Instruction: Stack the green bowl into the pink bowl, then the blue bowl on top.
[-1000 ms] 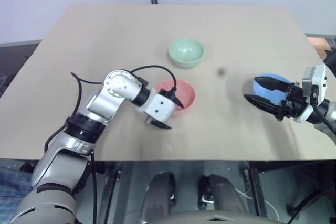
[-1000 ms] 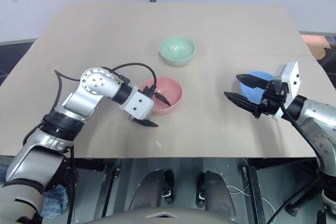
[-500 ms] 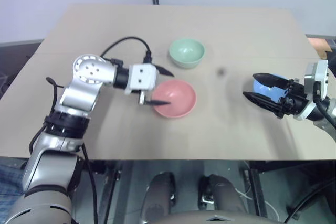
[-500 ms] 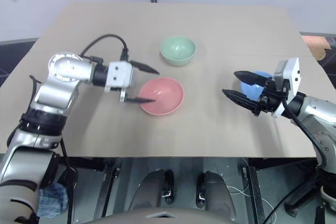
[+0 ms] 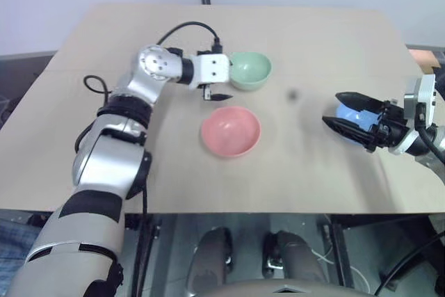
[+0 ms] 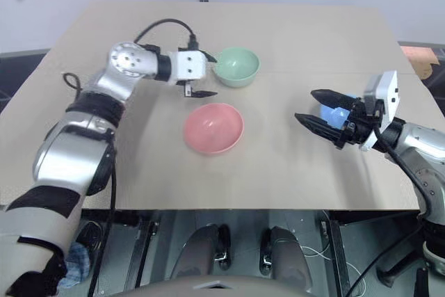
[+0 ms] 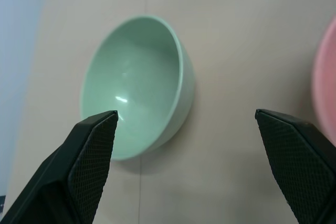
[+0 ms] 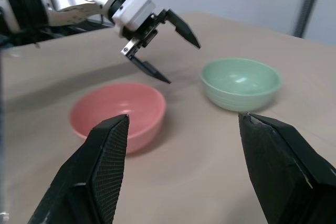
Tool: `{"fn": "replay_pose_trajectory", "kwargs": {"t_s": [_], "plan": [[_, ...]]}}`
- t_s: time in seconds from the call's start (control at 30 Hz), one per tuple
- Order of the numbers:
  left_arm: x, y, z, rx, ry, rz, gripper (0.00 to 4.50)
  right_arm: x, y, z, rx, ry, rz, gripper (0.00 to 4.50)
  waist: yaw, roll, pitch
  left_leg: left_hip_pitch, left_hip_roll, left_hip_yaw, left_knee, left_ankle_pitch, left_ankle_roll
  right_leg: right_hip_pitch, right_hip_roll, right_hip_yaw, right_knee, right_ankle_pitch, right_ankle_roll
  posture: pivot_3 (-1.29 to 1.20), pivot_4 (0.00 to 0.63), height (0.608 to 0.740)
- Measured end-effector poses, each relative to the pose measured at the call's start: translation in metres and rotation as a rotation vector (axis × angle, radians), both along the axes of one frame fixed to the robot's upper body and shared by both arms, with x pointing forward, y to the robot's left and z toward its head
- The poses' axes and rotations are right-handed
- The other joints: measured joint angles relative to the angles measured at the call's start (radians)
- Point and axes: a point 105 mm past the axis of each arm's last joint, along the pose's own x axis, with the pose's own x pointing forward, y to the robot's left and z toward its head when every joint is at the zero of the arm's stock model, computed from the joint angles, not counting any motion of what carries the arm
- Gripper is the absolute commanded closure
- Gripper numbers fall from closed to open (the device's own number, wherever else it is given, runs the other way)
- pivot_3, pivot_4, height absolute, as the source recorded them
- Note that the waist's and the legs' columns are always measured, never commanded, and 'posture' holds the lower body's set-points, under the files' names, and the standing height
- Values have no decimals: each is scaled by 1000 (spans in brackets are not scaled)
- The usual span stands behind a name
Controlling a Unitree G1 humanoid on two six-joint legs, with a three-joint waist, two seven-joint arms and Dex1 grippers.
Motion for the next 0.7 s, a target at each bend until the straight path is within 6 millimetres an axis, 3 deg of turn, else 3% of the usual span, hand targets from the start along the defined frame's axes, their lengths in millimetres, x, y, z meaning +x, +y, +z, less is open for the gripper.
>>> {"fn": "replay_pose_trajectory", "kwargs": {"t_s": [0.37,0.7], "plan": [[16,-42,-9,42,-46,57,72,2,-34,-12,-28,33,-221,890,0,0,0,0,0,0,-1,0,0,-1,-2,1,0,0,0,0,150,740],[22,-46,-27,120,-49,123,72,1,-47,-15,-55,53,-335,890,-3,-1,0,0,0,1,-1,0,0,-2,-3,2,1,0,0,0,150,740]]}}
